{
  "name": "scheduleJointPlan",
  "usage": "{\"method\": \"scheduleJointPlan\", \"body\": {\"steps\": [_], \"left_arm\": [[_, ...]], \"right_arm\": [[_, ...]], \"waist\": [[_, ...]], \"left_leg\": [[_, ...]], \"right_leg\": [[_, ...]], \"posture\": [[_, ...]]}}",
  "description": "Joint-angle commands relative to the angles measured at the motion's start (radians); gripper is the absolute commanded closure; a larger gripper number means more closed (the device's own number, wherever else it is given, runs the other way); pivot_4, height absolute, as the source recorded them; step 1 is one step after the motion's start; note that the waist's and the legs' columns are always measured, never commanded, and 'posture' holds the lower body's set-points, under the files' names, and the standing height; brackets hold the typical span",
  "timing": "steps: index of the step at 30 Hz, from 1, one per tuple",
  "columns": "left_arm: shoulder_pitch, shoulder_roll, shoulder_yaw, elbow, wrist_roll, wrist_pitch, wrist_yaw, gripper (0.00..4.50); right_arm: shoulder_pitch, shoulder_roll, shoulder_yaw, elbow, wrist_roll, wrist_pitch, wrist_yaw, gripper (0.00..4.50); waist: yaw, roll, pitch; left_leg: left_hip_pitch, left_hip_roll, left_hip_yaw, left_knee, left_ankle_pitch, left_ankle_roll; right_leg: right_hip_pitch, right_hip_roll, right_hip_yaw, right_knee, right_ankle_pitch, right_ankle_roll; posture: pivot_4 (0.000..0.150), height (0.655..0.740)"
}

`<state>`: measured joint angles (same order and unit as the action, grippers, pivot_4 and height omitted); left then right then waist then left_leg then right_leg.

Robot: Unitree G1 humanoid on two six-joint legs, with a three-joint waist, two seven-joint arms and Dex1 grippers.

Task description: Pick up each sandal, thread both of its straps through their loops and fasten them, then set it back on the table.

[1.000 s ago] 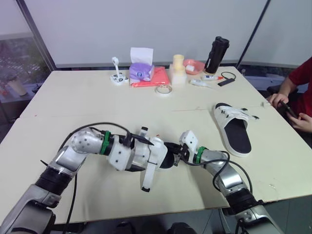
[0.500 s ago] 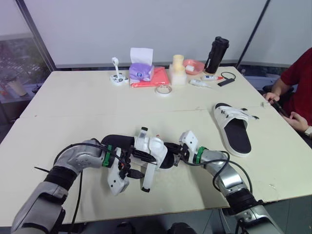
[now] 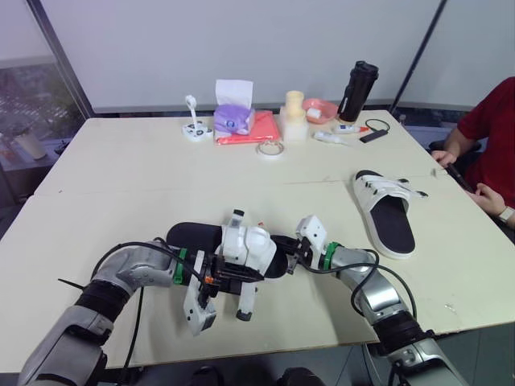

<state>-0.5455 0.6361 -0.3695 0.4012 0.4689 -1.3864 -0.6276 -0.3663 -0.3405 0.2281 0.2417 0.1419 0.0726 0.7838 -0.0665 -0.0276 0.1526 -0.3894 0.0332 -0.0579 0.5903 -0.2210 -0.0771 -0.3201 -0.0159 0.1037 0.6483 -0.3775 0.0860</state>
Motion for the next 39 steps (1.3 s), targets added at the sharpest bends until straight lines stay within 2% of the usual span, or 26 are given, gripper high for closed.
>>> {"method": "scheduleJointPlan", "body": {"steps": [1, 5, 12, 14, 21, 30, 32, 35, 37, 39], "left_arm": [[0.001, 0.011, -0.014, -0.061, -0.065, 0.049, 0.027, 4.46], [-0.001, 0.017, -0.039, -0.171, -0.190, 0.173, 0.010, 4.46], [-0.011, -0.006, -0.006, -0.299, -0.329, 0.369, 0.012, 4.46], [0.009, -0.002, -0.018, -0.315, -0.395, 0.531, -0.044, 4.46], [0.077, 0.022, -0.004, -0.504, -0.711, 1.306, -0.260, 4.46], [-0.059, -0.084, 0.083, -0.446, -0.901, 1.771, -0.325, 4.46], [-0.059, -0.098, 0.094, -0.424, -0.890, 1.773, -0.334, 4.46], [-0.058, -0.115, 0.102, -0.384, -0.852, 1.774, -0.311, 3.71], [-0.059, -0.121, 0.105, -0.373, -0.843, 1.777, -0.316, 2.88], [-0.066, -0.129, 0.106, -0.357, -0.827, 1.779, -0.312, 1.84]], "right_arm": [[0.069, -0.022, 0.058, 0.181, -0.089, 0.082, -0.011, 4.50], [0.064, -0.023, 0.059, 0.190, -0.090, 0.079, -0.007, 4.50], [0.052, -0.021, 0.061, 0.211, -0.093, 0.072, -0.002, 4.50], [0.048, -0.019, 0.061, 0.218, -0.093, 0.069, -0.001, 4.50], [0.046, -0.018, 0.061, 0.225, -0.092, 0.064, -0.002, 4.50], [0.043, -0.007, 0.063, 0.234, -0.093, 0.062, -0.009, 4.50], [0.045, -0.005, 0.063, 0.234, -0.094, 0.061, -0.013, 4.50], [0.050, -0.001, 0.062, 0.233, -0.094, 0.060, -0.020, 4.50], [0.052, 0.001, 0.060, 0.232, -0.092, 0.062, -0.023, 4.50], [0.052, 0.002, 0.059, 0.234, -0.092, 0.062, -0.025, 4.50]], "waist": [[0.000, 0.000, 0.000], [0.000, 0.000, 0.000], [-0.002, 0.000, 0.000], [-0.003, 0.000, 0.000], [-0.001, 0.003, 0.001], [-0.001, 0.002, 0.000], [-0.003, 0.002, 0.000], [-0.002, 0.001, 0.000], [-0.002, 0.001, 0.000], [-0.002, 0.001, 0.000]], "left_leg": [[0.000, 0.000, 0.000, 0.000, 0.000, 0.000], [0.000, 0.000, 0.000, 0.000, 0.000, 0.000], [0.001, 0.001, -0.001, 0.001, 0.000, 0.000], [0.001, 0.001, -0.001, 0.001, 0.000, 0.000], [0.002, 0.000, -0.001, 0.002, 0.000, 0.000], [0.003, -0.001, -0.003, 0.005, 0.000, 0.000], [0.003, -0.001, -0.003, 0.005, 0.000, 0.000], [0.003, -0.001, -0.003, 0.005, 0.000, 0.000], [0.003, -0.001, -0.003, 0.005, 0.000, 0.000], [0.004, -0.001, -0.003, 0.005, 0.000, 0.000]], "right_leg": [[0.000, 0.000, 0.000, 0.000, 0.000, 0.000], [0.000, 0.000, -0.001, 0.001, 0.000, 0.000], [0.001, 0.003, -0.001, 0.002, 0.001, 0.001], [0.001, 0.004, -0.001, 0.002, 0.001, 0.002], [0.001, 0.006, -0.004, 0.005, 0.001, 0.002], [0.003, 0.006, -0.004, 0.005, 0.000, 0.002], [0.002, 0.007, -0.004, 0.005, 0.000, 0.002], [0.002, 0.006, -0.004, 0.005, 0.001, 0.002], [0.003, 0.006, -0.004, 0.005, 0.001, 0.002], [0.003, 0.006, -0.004, 0.005, 0.001, 0.002]], "posture": [[0.150, 0.7400], [0.150, 0.7400], [0.150, 0.7400], [0.150, 0.7400], [0.150, 0.7400], [0.150, 0.7400], [0.150, 0.7400], [0.150, 0.7400], [0.150, 0.7400], [0.150, 0.7400]]}}
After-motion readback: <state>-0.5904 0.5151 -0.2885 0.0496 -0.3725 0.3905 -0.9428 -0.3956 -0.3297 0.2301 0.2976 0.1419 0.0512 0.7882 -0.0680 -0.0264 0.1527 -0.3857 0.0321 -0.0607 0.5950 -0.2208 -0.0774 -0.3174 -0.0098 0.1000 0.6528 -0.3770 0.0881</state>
